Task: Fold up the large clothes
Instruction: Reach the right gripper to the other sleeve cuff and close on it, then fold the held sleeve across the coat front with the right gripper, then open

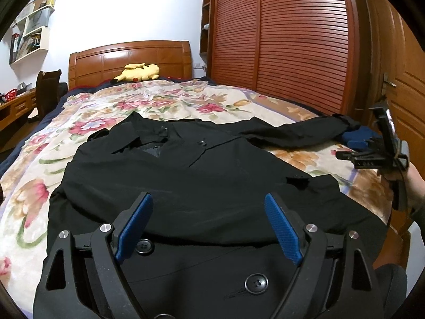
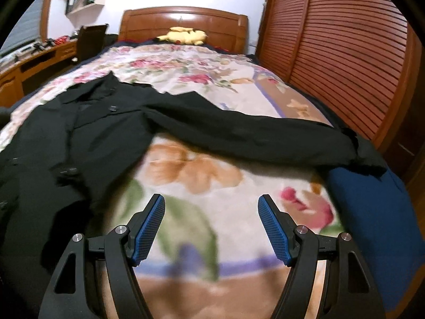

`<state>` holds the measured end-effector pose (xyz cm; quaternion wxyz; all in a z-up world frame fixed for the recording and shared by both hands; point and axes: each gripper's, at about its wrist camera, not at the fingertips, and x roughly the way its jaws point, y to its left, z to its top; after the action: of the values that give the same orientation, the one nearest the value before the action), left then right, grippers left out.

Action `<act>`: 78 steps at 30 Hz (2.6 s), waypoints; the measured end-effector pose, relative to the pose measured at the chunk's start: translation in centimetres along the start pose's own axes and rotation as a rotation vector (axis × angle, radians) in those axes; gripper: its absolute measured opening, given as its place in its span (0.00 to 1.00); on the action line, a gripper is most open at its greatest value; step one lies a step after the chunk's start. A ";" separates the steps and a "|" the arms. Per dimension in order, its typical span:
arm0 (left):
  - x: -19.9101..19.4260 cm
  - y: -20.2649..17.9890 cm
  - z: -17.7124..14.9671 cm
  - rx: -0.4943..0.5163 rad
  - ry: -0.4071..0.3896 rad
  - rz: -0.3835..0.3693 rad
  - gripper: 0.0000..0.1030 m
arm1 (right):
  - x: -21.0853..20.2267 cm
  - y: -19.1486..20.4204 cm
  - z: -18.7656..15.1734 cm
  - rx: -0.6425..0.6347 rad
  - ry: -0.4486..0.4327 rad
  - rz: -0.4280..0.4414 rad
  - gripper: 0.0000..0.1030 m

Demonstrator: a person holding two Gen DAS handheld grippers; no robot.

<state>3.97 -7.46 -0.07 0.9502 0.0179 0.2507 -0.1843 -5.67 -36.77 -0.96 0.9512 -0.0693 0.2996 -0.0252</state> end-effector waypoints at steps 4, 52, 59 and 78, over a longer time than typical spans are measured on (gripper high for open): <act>-0.1 0.5 0.1 -0.009 -0.008 0.013 0.84 | 2.1 -0.7 1.1 0.051 0.013 0.004 0.72; 0.9 2.5 0.1 -0.027 0.029 0.027 0.84 | 8.9 -6.1 6.4 0.335 0.035 -0.073 0.03; 0.6 2.6 0.2 -0.028 0.021 0.018 0.84 | 3.4 -2.4 8.0 0.214 -0.096 -0.076 0.02; -0.5 3.6 0.3 -0.044 0.008 0.025 0.84 | -6.6 5.0 8.5 -0.007 -0.318 0.145 0.02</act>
<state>5.01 -3.93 0.17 0.9516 0.0007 0.2580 -0.1668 -6.13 -30.22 8.93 0.9857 -0.0540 0.1498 0.0558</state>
